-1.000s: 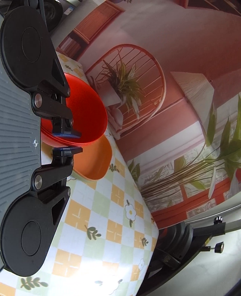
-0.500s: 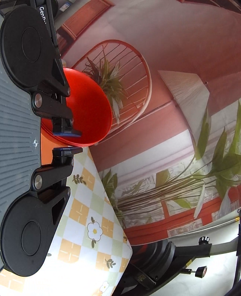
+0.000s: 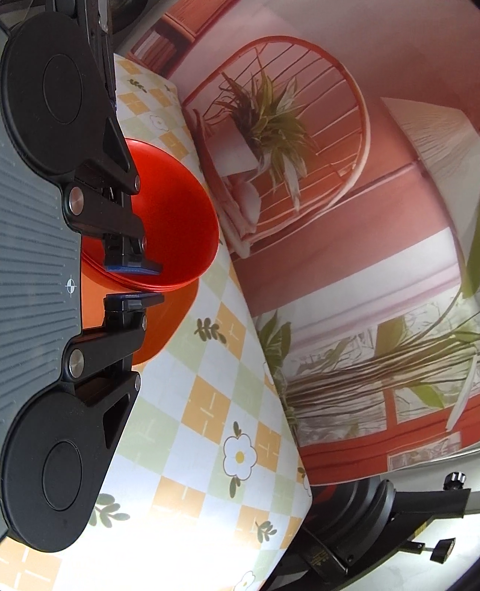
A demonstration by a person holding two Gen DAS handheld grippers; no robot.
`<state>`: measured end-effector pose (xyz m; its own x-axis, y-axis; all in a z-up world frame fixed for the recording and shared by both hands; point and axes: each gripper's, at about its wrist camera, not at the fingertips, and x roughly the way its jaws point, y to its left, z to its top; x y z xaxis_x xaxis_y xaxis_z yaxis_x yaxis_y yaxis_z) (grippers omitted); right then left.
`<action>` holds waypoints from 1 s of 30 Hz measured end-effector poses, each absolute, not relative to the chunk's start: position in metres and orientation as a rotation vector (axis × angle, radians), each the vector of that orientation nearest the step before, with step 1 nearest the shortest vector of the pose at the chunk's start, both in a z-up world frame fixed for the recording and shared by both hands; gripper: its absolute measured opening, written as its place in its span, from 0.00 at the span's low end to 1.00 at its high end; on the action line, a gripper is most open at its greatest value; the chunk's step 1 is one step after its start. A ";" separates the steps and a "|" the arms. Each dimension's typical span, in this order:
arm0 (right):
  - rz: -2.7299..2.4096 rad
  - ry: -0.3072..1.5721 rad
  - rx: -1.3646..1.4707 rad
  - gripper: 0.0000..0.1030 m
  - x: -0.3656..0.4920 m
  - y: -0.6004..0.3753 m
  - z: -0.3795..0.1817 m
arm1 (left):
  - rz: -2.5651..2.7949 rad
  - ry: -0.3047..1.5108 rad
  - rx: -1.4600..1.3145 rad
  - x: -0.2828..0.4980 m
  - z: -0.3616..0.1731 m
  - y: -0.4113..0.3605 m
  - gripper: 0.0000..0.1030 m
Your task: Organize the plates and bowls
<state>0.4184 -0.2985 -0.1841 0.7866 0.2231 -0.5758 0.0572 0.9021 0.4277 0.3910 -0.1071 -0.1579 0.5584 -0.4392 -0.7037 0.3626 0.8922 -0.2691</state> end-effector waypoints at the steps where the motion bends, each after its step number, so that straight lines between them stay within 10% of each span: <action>1: 0.091 0.672 0.445 0.09 0.419 -0.298 -0.187 | -0.473 0.862 -0.094 0.392 -0.161 -0.107 0.25; 20: 0.070 0.709 0.414 0.11 0.418 -0.297 -0.204 | -0.455 0.861 0.026 0.385 -0.169 -0.119 0.26; 30: 0.056 0.666 0.338 0.22 0.402 -0.293 -0.176 | -0.431 0.762 0.112 0.363 -0.141 -0.119 0.53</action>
<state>0.4020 -0.2934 -0.1762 0.7870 0.1582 -0.5963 0.0566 0.9440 0.3250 0.3629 -0.1193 -0.1407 0.6409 -0.3372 -0.6896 0.4171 0.9071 -0.0558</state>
